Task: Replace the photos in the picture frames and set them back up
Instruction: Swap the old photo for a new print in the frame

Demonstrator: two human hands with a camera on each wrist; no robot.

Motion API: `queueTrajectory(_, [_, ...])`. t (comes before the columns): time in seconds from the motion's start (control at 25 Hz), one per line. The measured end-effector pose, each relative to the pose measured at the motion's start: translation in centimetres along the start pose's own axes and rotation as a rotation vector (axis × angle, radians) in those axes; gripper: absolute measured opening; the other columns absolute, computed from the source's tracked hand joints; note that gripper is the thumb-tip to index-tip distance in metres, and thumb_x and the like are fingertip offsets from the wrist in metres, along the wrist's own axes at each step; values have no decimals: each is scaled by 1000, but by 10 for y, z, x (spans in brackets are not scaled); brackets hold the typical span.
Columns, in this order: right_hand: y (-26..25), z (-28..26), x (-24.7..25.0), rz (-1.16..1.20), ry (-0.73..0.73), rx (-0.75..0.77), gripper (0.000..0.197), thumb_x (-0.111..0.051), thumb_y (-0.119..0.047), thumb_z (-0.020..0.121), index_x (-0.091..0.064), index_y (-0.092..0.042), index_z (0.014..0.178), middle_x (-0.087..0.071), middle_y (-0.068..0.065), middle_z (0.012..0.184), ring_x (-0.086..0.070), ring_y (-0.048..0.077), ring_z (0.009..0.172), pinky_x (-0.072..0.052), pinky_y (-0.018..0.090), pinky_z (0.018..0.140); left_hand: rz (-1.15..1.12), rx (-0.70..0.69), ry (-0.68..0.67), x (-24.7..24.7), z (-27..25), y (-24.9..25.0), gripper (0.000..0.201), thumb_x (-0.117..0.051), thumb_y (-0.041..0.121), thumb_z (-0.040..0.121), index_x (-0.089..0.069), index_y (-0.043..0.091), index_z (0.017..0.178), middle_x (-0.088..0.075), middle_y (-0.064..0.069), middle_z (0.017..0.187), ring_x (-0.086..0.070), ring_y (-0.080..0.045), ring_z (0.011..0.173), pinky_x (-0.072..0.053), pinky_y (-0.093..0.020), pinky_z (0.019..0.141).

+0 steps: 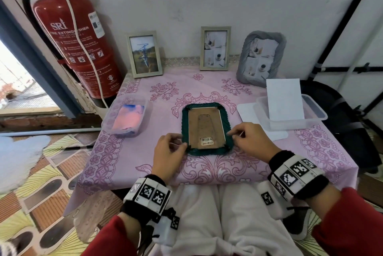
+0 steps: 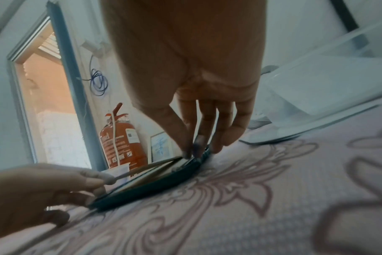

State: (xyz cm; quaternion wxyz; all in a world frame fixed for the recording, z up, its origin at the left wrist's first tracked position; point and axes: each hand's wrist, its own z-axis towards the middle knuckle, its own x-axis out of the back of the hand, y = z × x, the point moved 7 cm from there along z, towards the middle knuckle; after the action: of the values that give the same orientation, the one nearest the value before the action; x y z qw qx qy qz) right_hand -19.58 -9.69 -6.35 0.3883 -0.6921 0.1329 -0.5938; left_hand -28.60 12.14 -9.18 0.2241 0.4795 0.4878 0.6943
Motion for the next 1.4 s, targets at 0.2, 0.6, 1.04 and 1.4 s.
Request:
queueTrajectory(0.2, [-22, 7, -3, 119, -16, 93, 22, -56, -6, 89, -69, -12, 106, -64, 0, 101, -56, 7, 83, -43, 5, 68, 59, 127, -81, -2, 16, -15, 28, -54, 12, 91, -63, 2, 116, -60, -19, 115, -60, -27, 104, -45, -38, 100])
queueTrajectory(0.6, [-35, 7, -28, -53, -117, 158, 30, -68, -16, 83, -68, -22, 112, -47, 7, 118, -43, 19, 113, -36, 23, 94, -519, 219, -188, -18, 5, 0, 13, -51, -5, 90, -50, 3, 100, -64, -17, 93, -67, -20, 72, -60, -28, 66])
queueTrajectory(1.04, [-91, 15, 20, 428, 156, 241, 20, -63, -21, 87, -67, -18, 107, -67, -4, 106, -61, 6, 101, -50, 28, 92, -558, -190, -215, -12, 4, 71, 22, -60, -8, 84, -56, -1, 104, -62, -21, 112, -68, -25, 88, -57, -37, 84])
queueTrajectory(1.4, [-92, 16, 41, 723, 296, 178, 16, -60, -5, 88, -47, -13, 85, -65, 10, 81, -64, 17, 76, -55, 32, 75, -236, -547, -128, -23, -8, 107, 24, -64, 10, 86, -60, 22, 106, -61, 0, 106, -62, -10, 96, -53, -25, 86])
